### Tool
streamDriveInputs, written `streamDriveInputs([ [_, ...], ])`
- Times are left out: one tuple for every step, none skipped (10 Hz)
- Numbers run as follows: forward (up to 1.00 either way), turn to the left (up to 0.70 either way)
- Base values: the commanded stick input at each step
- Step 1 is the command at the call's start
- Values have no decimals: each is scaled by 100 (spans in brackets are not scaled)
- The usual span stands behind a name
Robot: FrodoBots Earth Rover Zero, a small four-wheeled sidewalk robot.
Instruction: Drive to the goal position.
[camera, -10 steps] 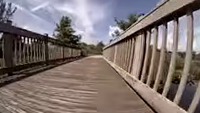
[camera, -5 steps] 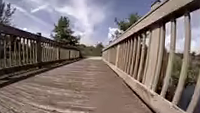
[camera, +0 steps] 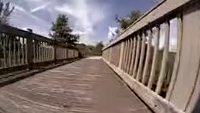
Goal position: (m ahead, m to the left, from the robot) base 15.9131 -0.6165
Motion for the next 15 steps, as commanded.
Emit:
streamDriveInputs([
  [85,0],
  [85,0],
  [85,0],
  [85,0],
  [85,0],
  [85,0],
  [85,0],
  [85,0],
  [85,0],
  [85,0],
  [85,0],
  [85,0],
  [85,0],
  [85,0],
  [85,0],
])
